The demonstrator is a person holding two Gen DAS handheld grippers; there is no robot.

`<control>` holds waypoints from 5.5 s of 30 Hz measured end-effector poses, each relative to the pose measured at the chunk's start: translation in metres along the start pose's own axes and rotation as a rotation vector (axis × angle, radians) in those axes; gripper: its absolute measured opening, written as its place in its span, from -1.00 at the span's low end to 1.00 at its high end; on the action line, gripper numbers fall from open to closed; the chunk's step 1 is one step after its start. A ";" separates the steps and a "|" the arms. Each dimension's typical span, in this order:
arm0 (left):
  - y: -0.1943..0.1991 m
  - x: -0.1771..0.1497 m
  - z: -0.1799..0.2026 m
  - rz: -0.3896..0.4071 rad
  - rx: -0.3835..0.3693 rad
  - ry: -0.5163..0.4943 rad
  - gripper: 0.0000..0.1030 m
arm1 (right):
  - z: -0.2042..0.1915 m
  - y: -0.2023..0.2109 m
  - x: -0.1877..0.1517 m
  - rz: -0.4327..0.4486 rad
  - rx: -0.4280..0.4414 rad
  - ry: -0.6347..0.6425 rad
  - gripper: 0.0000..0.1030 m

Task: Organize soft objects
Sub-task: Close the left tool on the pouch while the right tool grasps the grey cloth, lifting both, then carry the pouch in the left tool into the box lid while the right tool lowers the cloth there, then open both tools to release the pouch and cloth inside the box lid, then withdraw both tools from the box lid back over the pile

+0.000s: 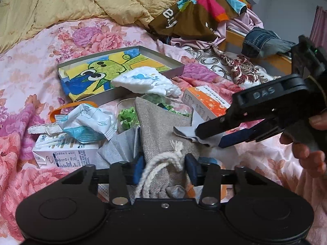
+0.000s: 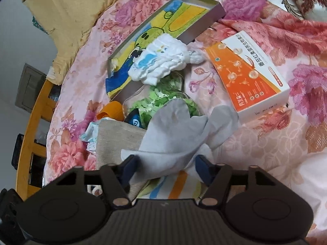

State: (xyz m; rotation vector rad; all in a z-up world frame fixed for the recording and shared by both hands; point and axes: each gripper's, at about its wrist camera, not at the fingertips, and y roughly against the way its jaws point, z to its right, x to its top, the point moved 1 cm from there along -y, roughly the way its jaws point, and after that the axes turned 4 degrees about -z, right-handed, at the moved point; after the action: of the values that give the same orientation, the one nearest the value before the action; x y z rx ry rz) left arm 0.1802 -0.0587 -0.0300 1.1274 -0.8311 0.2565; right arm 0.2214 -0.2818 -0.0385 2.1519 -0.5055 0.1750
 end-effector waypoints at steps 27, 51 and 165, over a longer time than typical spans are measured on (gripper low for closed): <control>0.027 0.001 -0.014 0.142 -0.046 0.155 -0.67 | -0.008 0.041 -0.002 0.199 0.165 0.046 -0.70; 0.069 0.091 -0.096 0.501 0.065 0.293 -0.67 | -0.085 0.034 0.021 0.454 0.026 0.403 -0.70; 0.078 0.026 -0.055 0.336 0.255 0.207 0.92 | -0.092 0.074 -0.046 0.683 -0.221 0.499 0.99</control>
State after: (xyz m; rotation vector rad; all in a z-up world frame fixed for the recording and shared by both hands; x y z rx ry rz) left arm 0.1782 0.0175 0.0328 1.1700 -0.8144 0.7637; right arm 0.1544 -0.2334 0.0573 1.5672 -0.8911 0.9567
